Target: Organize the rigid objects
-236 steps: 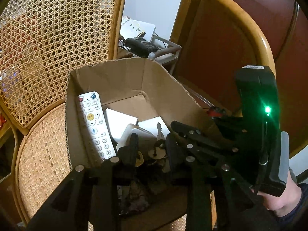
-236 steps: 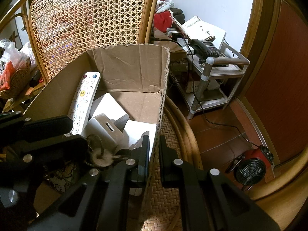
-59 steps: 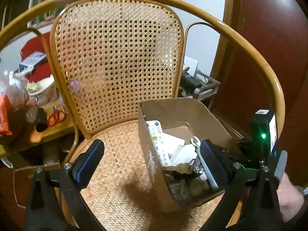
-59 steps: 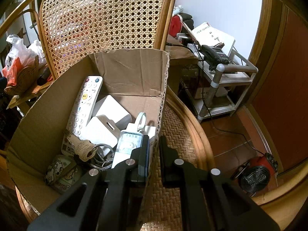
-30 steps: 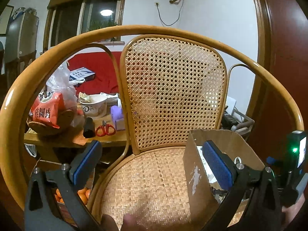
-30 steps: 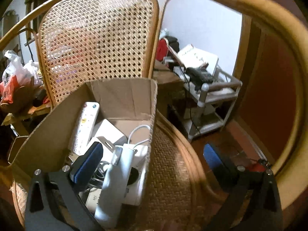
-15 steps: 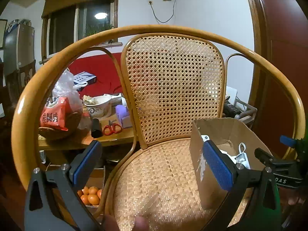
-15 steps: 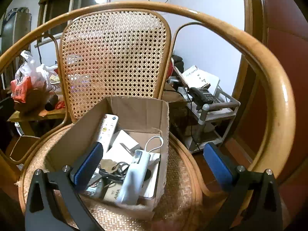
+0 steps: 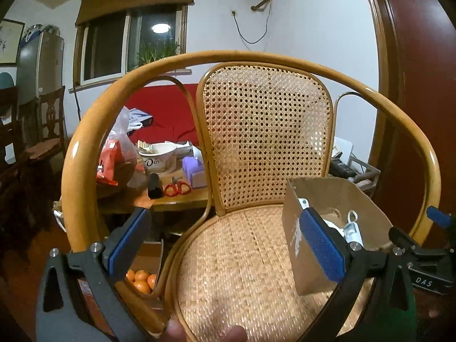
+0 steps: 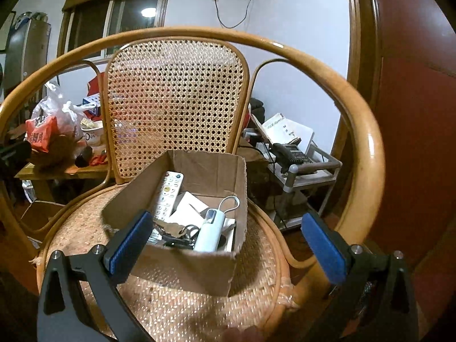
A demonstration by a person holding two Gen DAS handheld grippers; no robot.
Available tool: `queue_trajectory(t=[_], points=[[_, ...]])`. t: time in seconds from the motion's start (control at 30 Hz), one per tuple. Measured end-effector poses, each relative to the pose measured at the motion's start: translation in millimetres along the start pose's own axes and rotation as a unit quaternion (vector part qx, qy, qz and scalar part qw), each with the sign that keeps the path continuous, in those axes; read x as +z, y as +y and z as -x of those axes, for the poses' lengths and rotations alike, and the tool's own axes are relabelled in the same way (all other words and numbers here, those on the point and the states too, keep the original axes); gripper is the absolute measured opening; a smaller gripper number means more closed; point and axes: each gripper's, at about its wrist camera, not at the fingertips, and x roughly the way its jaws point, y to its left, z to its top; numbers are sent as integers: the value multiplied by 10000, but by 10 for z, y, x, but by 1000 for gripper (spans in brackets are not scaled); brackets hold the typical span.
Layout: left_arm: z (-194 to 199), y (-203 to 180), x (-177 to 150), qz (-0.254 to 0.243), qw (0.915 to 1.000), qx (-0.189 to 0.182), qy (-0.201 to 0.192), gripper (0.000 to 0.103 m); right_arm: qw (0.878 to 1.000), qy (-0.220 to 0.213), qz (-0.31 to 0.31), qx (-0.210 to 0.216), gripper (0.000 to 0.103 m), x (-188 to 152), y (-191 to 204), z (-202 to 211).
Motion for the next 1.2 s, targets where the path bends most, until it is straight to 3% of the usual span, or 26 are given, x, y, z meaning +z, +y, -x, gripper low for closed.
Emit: queue_trajectory(t=[0.43, 0.8, 1.2], points=[[399, -171, -283, -149, 9996, 171, -145, 103, 9990, -448, -49, 30, 103, -192, 29, 510], [490, -213, -425, 103, 9997, 232, -68, 103, 9976, -687, 103, -15, 103, -254, 100, 647], [455, -315, -442, -148, 9996, 252, -17, 103, 9975, -694, 162, -13, 103, -268, 122, 649]])
